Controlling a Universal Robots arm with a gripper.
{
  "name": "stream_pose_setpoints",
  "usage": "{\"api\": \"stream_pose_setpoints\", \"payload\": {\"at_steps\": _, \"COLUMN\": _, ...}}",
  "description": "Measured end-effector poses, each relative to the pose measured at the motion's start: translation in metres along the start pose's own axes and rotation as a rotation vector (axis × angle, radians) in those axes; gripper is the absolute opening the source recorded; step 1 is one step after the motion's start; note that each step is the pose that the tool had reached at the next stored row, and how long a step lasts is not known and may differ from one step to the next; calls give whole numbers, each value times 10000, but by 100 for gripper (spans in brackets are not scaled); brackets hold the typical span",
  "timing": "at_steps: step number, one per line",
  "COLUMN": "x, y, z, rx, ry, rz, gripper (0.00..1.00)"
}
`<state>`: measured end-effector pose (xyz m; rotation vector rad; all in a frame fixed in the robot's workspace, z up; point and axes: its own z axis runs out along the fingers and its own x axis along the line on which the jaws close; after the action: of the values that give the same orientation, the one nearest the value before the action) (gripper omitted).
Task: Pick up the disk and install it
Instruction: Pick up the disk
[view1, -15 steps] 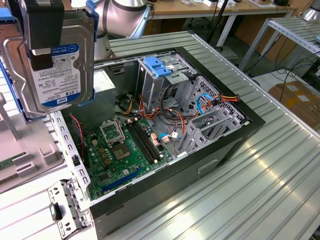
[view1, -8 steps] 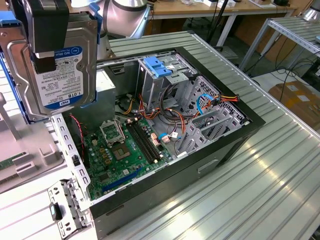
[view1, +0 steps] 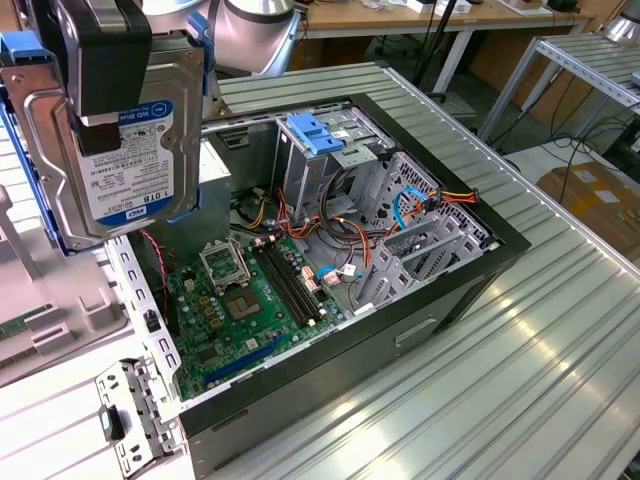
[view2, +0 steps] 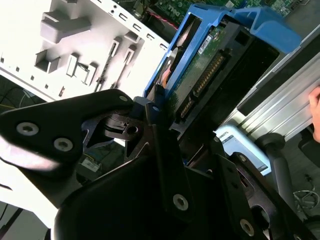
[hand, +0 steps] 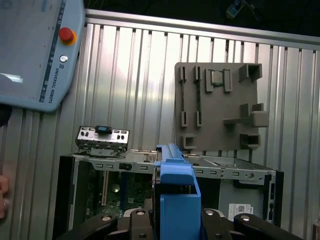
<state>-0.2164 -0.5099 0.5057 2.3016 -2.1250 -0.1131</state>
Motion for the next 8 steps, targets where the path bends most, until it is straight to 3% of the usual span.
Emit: {"api": "stream_pose_setpoints", "payload": {"at_steps": 8, "x": 93, "y": -17, "z": 4, "rx": 0, "ry": 0, "rz": 0, "gripper": 36}}
